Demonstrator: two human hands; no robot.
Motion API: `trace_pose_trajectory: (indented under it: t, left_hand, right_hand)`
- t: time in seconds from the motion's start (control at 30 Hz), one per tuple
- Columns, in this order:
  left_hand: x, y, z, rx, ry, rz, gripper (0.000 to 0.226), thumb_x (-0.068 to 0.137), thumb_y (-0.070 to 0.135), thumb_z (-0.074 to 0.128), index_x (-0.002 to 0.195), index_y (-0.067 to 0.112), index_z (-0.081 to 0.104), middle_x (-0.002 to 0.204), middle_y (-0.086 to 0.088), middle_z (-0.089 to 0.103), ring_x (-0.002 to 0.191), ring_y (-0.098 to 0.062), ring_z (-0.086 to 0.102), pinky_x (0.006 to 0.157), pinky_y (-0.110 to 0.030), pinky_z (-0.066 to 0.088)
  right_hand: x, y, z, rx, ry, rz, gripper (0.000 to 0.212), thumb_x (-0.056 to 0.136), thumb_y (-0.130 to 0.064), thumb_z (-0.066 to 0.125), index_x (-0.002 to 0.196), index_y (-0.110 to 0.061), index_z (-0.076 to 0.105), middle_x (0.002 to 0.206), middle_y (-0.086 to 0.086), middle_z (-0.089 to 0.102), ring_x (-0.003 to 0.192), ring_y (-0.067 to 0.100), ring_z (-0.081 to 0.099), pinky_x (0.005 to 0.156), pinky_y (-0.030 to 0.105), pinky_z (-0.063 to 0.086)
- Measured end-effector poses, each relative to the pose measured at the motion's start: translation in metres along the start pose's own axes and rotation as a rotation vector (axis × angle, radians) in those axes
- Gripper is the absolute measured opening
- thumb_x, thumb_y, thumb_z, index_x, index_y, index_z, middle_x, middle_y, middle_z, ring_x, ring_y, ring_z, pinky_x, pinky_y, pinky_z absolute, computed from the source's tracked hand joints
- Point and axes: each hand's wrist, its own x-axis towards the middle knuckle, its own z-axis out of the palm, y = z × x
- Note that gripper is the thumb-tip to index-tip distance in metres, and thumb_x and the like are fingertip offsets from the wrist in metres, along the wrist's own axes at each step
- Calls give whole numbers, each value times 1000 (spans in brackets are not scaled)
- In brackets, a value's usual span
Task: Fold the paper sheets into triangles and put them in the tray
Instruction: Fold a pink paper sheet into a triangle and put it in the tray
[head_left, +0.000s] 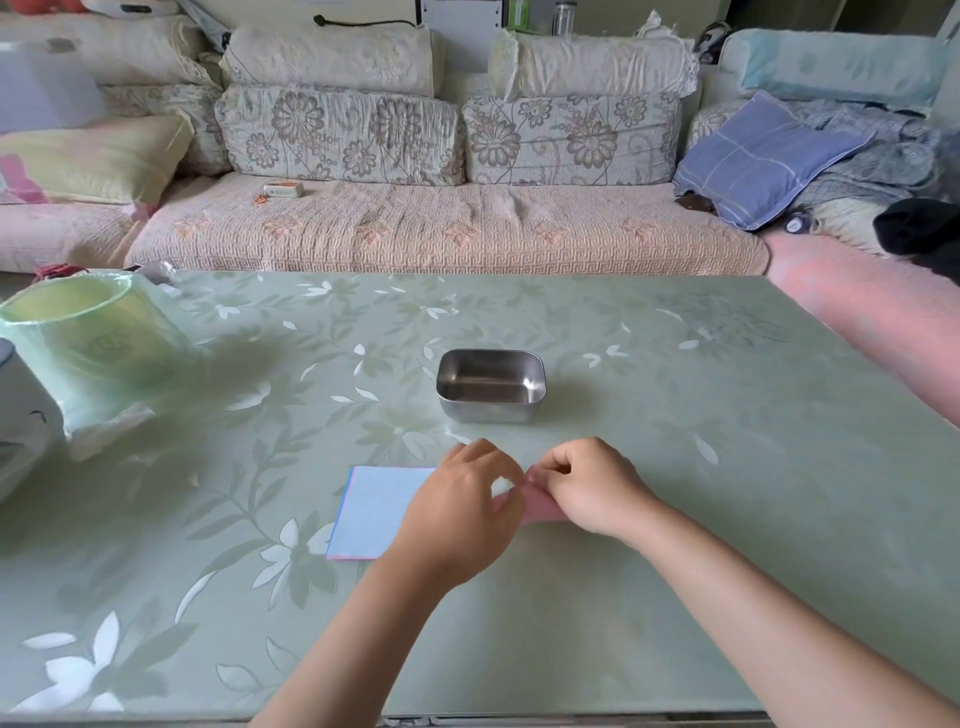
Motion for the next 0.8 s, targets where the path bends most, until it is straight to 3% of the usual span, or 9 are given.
trace_pose_trajectory:
  t: [0.07,0.23,0.43,0.53,0.67,0.8]
  left_hand:
    - [-1,0,0,1,-64,65,21,91,24,54,102,30,71,99,17,57,96,-8,48,79,-27,46]
    - [-5,-2,3,53,-161,161,23,95,35,52,106,44,70,103,16,62,95,-10,47,79,-19,41]
    - [-4,-5,6,98,-164,154,24,94,38,51,104,39,73,108,18,62,98,-11,48,85,-28,46]
    - [-5,-4,5,104,-170,177,26,96,44,48,112,49,68,108,21,60,97,-9,46,87,-27,45]
    - [-8,-3,5,121,-162,195,28,96,46,47,116,54,65,108,20,59,96,-10,47,87,-29,46]
    - [-13,-1,4,214,-164,232,33,93,44,49,123,49,62,115,18,57,103,-11,48,88,-29,44]
  right_hand:
    - [2,0,3,-68,34,-26,24,92,-38,57,74,-36,72,76,-21,71,88,11,64,91,32,43]
    - [4,0,8,-256,110,-127,25,91,-34,53,70,-39,65,63,-24,62,75,3,52,86,32,29]
    - [0,-2,9,-429,224,-235,14,88,-42,55,80,-38,65,87,-15,64,94,9,61,84,34,29]
    - [0,3,3,-435,248,-304,20,88,-49,61,104,-38,68,99,-12,61,96,12,60,87,34,31]
    - [-4,10,-2,-488,184,-453,17,94,-38,59,98,-40,75,91,-10,56,92,14,56,80,34,31]
    - [-10,13,-2,-526,167,-460,24,98,-42,52,97,-41,76,88,-8,56,90,18,54,77,35,30]
